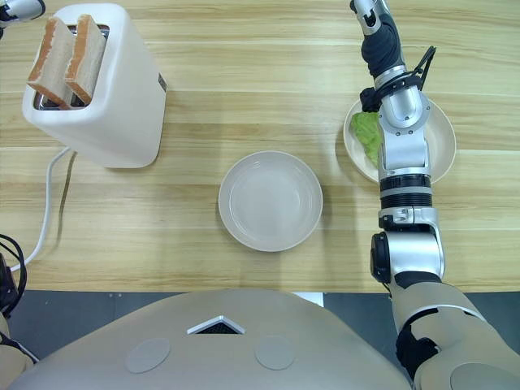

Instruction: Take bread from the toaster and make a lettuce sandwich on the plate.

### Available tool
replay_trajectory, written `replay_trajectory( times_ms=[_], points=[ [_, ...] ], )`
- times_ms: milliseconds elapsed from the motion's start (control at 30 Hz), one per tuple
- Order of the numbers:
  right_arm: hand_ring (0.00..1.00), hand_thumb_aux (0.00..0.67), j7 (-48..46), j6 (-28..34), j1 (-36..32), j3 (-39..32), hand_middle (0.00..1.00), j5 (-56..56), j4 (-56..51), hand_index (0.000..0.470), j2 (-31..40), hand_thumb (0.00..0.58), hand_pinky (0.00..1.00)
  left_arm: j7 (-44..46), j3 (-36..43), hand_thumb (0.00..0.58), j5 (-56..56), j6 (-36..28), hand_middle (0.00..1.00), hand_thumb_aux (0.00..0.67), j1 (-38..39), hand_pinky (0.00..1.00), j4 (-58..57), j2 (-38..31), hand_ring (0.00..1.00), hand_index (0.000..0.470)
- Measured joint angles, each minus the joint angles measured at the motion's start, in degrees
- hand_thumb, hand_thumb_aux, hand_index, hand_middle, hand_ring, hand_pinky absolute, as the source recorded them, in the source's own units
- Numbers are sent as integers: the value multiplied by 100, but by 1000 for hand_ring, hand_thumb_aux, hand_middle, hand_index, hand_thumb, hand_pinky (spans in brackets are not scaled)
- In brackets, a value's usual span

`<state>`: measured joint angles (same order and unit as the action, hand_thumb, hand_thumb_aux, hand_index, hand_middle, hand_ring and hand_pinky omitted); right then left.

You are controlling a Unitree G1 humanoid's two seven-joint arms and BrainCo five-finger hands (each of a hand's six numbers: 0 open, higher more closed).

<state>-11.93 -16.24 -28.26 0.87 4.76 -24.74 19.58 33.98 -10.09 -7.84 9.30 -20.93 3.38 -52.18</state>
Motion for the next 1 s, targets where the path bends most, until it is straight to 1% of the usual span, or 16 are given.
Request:
replay_trajectory(
  times_ms=[133,333,433,633,767,833,1000],
  points=[
    [0,0,0,-11,18,0,0,0,-5,0,10,0,0,19,31,0,23,-17,0,0,0,0,-20,4,0,0],
    [0,0,-19,-21,35,-1,0,-1,-16,0,36,0,0,350,73,0,265,-148,0,0,44,0,9,-14,0,0],
    [0,0,-54,-16,73,-2,0,-1,6,0,50,0,0,503,78,0,266,-219,0,0,101,0,-24,-135,0,0],
    [0,0,-68,32,189,6,0,-3,200,0,98,0,0,699,38,0,48,-461,0,0,270,0,-227,-589,0,0],
    [0,0,-74,90,212,11,0,-4,261,0,153,0,0,669,43,0,-387,-690,0,0,375,0,-774,-915,0,0],
    [0,0,-74,119,217,10,0,-3,269,0,168,0,0,667,78,0,-489,-814,0,0,475,0,-948,-947,0,0],
    [0,0,-71,124,223,10,0,-2,271,0,197,0,0,551,283,0,-693,-890,0,0,460,0,-1020,-947,0,0]
  ],
)
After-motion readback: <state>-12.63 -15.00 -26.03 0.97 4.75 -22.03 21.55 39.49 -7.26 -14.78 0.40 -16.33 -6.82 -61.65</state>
